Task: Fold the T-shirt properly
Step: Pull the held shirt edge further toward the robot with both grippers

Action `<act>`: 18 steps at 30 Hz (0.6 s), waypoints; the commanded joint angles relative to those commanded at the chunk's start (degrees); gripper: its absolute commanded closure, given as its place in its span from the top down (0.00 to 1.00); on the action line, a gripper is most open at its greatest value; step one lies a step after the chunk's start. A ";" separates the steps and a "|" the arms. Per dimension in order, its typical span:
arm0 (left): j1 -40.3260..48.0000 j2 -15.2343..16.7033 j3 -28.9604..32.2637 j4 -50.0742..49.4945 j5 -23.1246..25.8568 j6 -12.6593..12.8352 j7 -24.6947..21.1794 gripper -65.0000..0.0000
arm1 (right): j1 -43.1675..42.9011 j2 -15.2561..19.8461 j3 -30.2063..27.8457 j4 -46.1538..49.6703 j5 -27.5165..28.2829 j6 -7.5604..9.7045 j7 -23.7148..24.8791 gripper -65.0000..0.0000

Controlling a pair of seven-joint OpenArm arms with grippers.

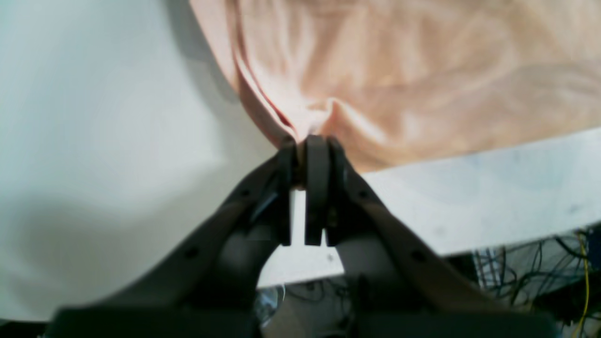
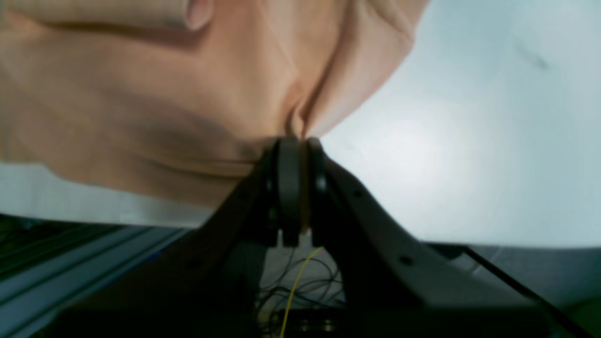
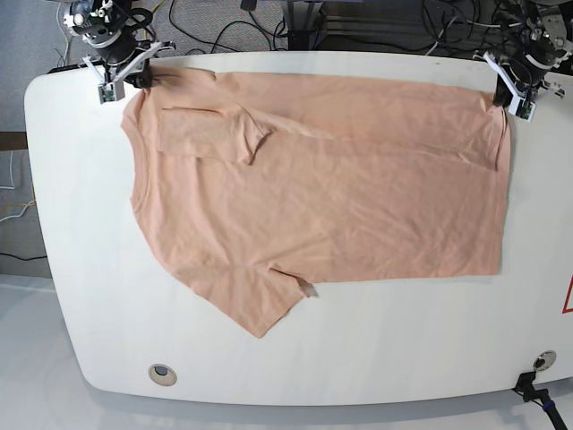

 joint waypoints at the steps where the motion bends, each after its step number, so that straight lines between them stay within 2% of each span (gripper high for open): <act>1: 0.44 0.00 0.00 0.00 0.00 0.00 0.00 0.00 | 0.00 0.09 0.09 0.00 0.00 0.00 0.00 0.00; 5: 1.05 1.05 0.00 0.26 0.00 0.00 0.00 0.00 | 0.00 0.09 -0.18 0.00 0.00 0.00 0.00 0.00; 17: 2.73 0.97 -0.09 2.11 0.18 0.00 0.00 0.00 | 0.18 -0.44 -0.35 -0.18 0.09 0.00 0.00 0.00; 18: 2.73 0.97 -0.09 2.11 0.18 0.00 0.00 0.09 | 0.18 -0.44 -0.35 -0.18 0.09 0.00 0.00 0.03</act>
